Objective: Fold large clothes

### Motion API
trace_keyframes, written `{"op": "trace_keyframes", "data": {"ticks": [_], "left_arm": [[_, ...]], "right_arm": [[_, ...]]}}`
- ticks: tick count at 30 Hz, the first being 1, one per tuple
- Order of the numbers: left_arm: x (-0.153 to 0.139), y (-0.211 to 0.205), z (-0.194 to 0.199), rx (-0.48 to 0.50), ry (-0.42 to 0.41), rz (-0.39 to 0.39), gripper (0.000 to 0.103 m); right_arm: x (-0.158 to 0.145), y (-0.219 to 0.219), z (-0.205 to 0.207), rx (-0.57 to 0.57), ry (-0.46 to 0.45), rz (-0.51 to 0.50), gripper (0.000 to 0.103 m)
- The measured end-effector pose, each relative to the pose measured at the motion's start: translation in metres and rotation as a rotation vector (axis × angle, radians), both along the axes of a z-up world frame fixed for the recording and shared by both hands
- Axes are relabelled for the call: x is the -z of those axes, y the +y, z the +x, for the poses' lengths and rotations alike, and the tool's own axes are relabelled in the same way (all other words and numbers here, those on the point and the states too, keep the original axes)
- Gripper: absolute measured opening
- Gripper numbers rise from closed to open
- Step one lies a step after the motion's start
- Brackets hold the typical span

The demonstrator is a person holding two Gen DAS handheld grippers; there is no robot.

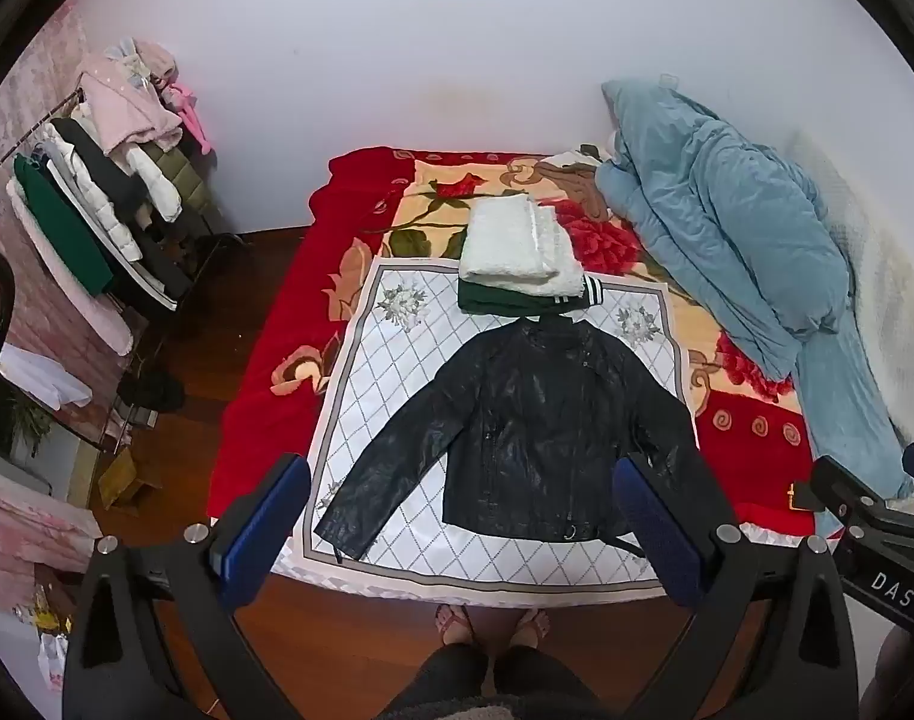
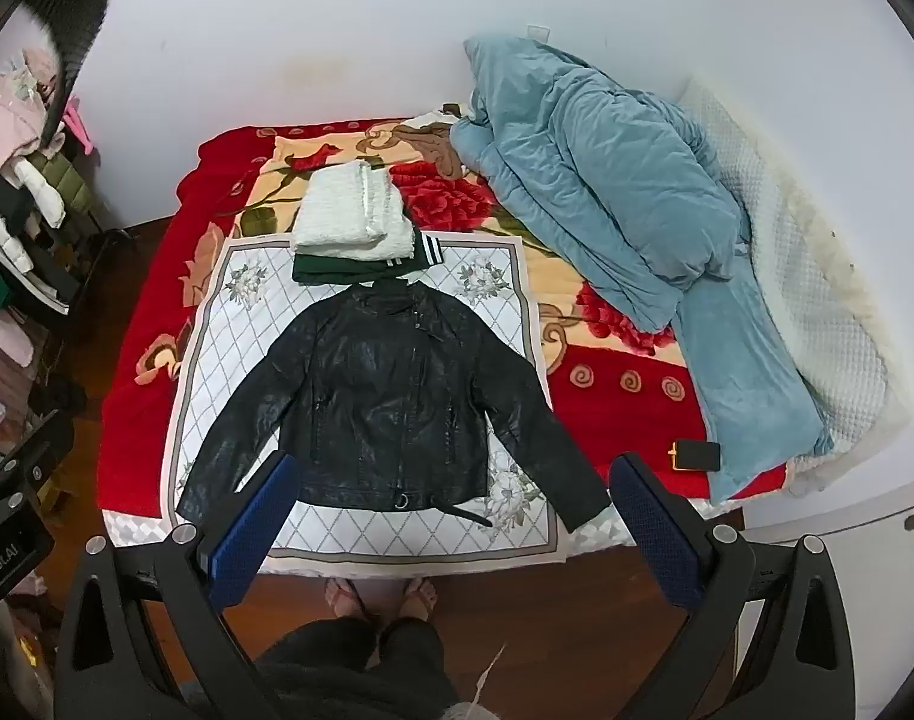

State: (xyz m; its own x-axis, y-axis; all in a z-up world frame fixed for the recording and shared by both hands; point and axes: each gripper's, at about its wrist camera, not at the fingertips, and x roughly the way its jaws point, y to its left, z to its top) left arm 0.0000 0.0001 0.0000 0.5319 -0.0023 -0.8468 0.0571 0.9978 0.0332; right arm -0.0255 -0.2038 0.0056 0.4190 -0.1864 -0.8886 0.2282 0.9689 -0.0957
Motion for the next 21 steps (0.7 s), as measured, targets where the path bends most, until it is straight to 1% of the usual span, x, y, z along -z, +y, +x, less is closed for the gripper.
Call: {"op": "trace_keyframes", "data": {"ticks": [9,18,19,21], "left_arm": [[0.0,0.0,0.0,0.0,0.003,-0.005,0.103],[0.001,-0.004,0.001,0.002,0.005,-0.013,0.103],[-0.008,-0.008,0.001,0.002,0.006,-0.012,0.103],[-0.009,-0.008,0.001,0.003,0.006,-0.015,0.103]], "right_arm": [[0.0,0.003,0.001,-0.001,-0.008,-0.002,0.103],[-0.002,0.005,0.001,-0.004,0.003,-0.006,0.103],[-0.002,0.003,0.001,-0.006,0.001,-0.006,0.103],[-0.002,0.003,-0.002,-0.005,-0.001,-0.007,0.103]]}}
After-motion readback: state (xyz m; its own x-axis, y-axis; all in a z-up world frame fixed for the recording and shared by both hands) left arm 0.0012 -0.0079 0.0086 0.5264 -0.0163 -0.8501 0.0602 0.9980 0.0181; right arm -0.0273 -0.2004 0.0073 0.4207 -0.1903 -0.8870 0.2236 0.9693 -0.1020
